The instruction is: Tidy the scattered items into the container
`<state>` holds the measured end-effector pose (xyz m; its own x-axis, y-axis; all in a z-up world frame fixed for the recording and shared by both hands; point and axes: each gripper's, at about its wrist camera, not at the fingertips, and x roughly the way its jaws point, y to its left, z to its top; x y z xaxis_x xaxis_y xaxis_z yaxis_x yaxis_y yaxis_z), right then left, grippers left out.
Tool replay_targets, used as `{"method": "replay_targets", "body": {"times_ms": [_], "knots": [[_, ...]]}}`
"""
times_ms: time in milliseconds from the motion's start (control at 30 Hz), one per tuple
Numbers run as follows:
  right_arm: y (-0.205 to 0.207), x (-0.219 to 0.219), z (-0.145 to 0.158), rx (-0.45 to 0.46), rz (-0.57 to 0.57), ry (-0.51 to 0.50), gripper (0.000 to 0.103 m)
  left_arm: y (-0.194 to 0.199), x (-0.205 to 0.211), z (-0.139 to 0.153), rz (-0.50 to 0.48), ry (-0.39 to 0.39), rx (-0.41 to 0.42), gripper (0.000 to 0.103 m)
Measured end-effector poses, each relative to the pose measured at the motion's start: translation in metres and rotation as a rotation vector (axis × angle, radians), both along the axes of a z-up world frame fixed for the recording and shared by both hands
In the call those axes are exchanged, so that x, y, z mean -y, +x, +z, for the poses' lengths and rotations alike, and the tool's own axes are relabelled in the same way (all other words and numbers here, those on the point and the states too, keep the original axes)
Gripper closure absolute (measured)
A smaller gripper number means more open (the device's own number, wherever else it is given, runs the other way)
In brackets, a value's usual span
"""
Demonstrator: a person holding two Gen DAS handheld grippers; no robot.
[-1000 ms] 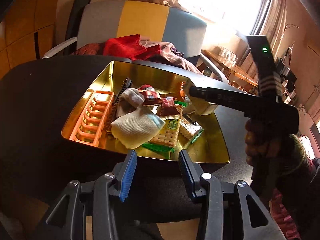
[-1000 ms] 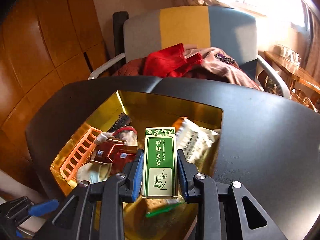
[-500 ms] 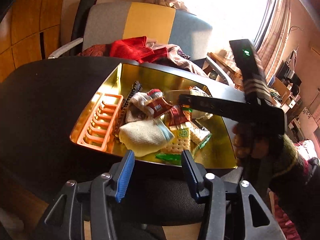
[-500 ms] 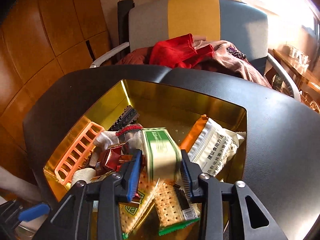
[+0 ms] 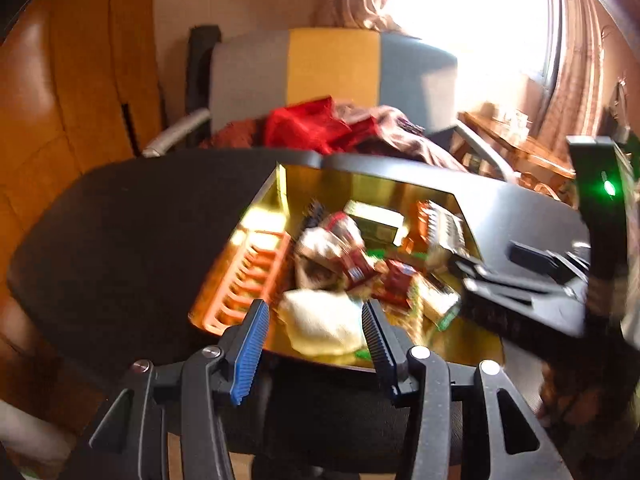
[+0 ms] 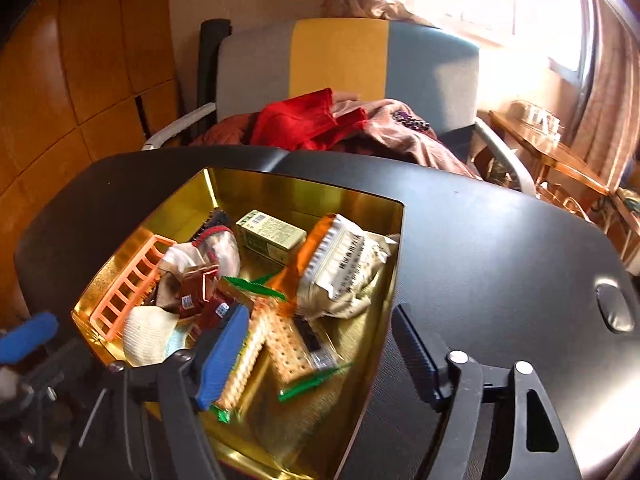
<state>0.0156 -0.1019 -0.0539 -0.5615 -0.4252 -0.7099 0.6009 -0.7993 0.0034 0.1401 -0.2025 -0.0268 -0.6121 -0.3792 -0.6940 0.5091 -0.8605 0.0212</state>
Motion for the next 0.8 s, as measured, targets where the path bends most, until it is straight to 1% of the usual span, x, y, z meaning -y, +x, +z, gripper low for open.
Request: {"method": "replay_targets", "body": {"times_ms": [100, 133, 233, 300, 500, 567, 600, 633, 800], "knots": [[0.004, -0.006, 0.003, -0.018, -0.021, 0.007, 0.024, 0.000, -0.006, 0.005, 0.032, -0.069, 0.004, 0.054], [0.006, -0.007, 0.004, -0.027, -0.022, 0.011, 0.023, 0.000, -0.006, 0.006, 0.035, -0.077, 0.004, 0.054], [0.013, -0.007, 0.009, -0.046, -0.015, 0.011, 0.022, 0.000, -0.004, 0.003, 0.028, -0.040, 0.018, 0.054], [0.018, -0.006, 0.011, -0.055, -0.006, 0.009, 0.019, 0.000, -0.003, 0.001, 0.030, -0.020, 0.029, 0.055], [0.029, -0.004, 0.013, -0.067, 0.018, 0.011, 0.018, -0.002, -0.004, -0.002, 0.034, 0.018, 0.038, 0.055], [0.031, -0.003, 0.012, -0.065, 0.020, 0.012, 0.018, -0.003, -0.003, -0.003, 0.038, 0.020, 0.034, 0.055], [0.031, -0.003, 0.011, -0.063, 0.019, 0.013, 0.018, -0.003, -0.003, -0.003, 0.043, 0.010, 0.028, 0.059], [0.031, -0.003, 0.011, -0.062, 0.019, 0.014, 0.018, -0.003, -0.004, -0.003, 0.046, 0.001, 0.023, 0.062], [0.033, -0.003, 0.012, -0.069, 0.016, 0.015, 0.017, -0.003, -0.002, -0.001, 0.062, -0.008, 0.016, 0.062]]}}
